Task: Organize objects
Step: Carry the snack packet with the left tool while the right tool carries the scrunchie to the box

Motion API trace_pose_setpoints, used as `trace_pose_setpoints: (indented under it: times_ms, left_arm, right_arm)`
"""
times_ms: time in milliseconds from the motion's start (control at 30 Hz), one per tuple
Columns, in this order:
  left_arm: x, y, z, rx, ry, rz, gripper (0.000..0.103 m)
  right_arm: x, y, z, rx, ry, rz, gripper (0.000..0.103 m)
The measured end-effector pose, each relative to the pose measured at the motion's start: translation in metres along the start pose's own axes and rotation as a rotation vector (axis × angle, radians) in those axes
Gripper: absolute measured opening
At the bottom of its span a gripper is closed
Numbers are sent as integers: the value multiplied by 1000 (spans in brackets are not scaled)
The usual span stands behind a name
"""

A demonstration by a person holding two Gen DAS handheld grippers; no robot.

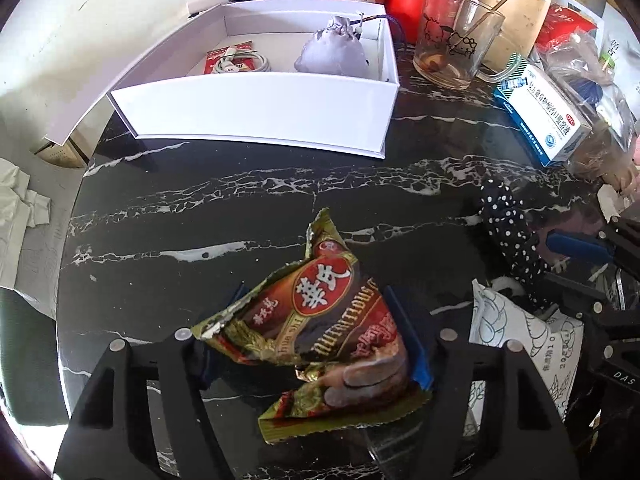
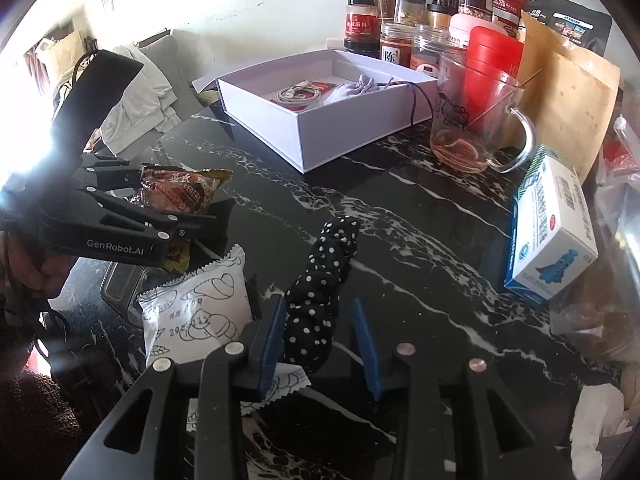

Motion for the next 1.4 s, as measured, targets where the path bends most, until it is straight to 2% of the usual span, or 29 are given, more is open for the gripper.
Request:
trace_pose_setpoints:
  times_ms: [133,233,300,333,367,467,867,1400]
  left_arm:
    - [3,-5,-2,9,22,-15,50]
    - [9,-8,-5,4,45,-30,45]
    - [12,-9,-7,5,50,-41,44]
    - [12,-10,-8,7,50,-44,43]
    - [12,-11,-10,8,47,-47,43]
    - [11,-16,-13,13,35,-60,43]
    - [1,-52,-12,59,24,-48,43]
    - [-13,-109,-9,133,9,-9,43]
  right_arm:
    - [-3,2,1,4,5,26,35]
    - [-3,6,0,-6,18,55,35]
    - [-4,8,-1,-13,17,61,35]
    - [-6,8,-2,-11,11,64,31]
    - [-9,9,-2,-10,0,71,21]
    - [-12,11,-2,-7,-14,64,15]
    - [-22,-8,13,46,-44,49,14]
    - [-62,-50,45,148,-163,58,14]
Point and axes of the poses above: each gripper's, at about its wrist camera, not at the fingertips, and y roughly the way its jaws point, x to its right, z to its top, the point moved 7 cm from there along y, roughly the way its jaws point, and after that the axes turned 2 degrees about y, right-handed, at the moved point
